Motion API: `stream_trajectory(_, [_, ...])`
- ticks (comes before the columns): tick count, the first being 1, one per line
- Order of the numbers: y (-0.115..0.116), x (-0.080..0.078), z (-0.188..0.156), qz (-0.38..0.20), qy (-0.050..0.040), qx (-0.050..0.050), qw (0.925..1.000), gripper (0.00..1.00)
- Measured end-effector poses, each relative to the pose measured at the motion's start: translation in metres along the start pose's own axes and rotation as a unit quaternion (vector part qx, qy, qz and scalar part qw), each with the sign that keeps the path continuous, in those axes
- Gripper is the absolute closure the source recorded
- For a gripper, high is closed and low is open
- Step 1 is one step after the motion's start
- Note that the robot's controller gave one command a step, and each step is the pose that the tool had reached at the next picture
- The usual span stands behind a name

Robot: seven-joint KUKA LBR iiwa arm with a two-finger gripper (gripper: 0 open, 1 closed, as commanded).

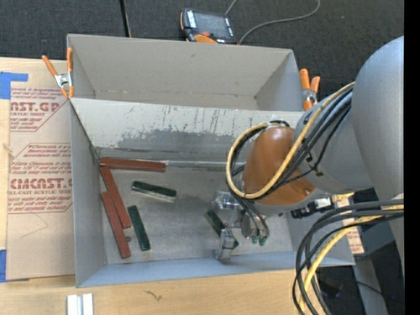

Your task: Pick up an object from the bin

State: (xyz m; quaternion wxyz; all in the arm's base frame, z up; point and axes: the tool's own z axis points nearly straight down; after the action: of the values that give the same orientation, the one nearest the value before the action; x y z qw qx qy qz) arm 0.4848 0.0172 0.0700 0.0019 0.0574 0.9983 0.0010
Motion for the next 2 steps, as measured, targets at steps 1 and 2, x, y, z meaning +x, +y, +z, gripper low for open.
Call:
stream_trajectory(1, [-0.001,0.001,0.000,0.000,0.0018,0.001,1.0000,1.00])
stream_trajectory(2, [0.037,-0.008,-0.124,0.012,-0.0022,0.000,0.9999,1.00])
